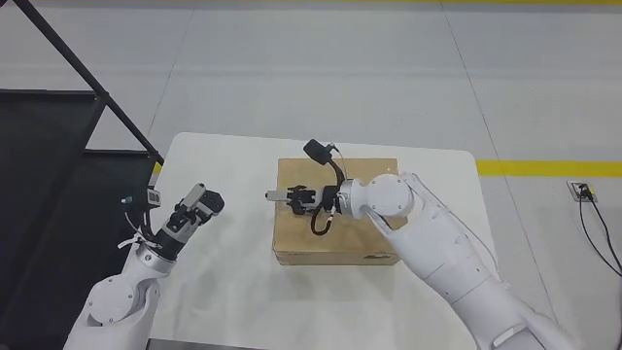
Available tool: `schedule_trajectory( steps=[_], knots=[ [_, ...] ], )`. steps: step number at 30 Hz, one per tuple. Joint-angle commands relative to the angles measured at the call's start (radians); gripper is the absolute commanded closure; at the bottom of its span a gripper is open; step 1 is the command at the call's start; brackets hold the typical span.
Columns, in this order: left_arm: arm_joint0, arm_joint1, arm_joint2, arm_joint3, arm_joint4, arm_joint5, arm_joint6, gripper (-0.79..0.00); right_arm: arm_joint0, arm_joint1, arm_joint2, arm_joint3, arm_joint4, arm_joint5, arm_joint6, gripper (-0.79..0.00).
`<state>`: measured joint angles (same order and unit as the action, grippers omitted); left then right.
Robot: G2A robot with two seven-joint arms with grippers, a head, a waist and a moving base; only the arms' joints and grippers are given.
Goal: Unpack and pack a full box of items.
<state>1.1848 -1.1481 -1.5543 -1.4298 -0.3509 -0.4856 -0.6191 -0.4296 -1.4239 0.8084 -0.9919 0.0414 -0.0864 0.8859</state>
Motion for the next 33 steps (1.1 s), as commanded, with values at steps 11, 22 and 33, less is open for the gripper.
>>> schedule_trajectory(
  steps=[11, 22, 33],
  knots=[
    [-0.008, 0.0, 0.019, -0.008, 0.015, 0.008, 0.001, -0.785, -0.126, 0.082, 0.18, -0.149, -0.118, 0.128, 0.029, -0.785],
    [-0.009, 0.001, 0.026, -0.015, 0.028, 0.01, 0.011, -0.785, -0.261, 0.149, 0.403, -0.255, -0.12, 0.128, 0.024, -0.785],
    [-0.017, 0.001, 0.035, -0.008, 0.023, 0.011, 0.012, -0.785, -0.397, 0.202, 0.613, -0.351, -0.102, 0.149, -0.003, -0.785]
  ],
)
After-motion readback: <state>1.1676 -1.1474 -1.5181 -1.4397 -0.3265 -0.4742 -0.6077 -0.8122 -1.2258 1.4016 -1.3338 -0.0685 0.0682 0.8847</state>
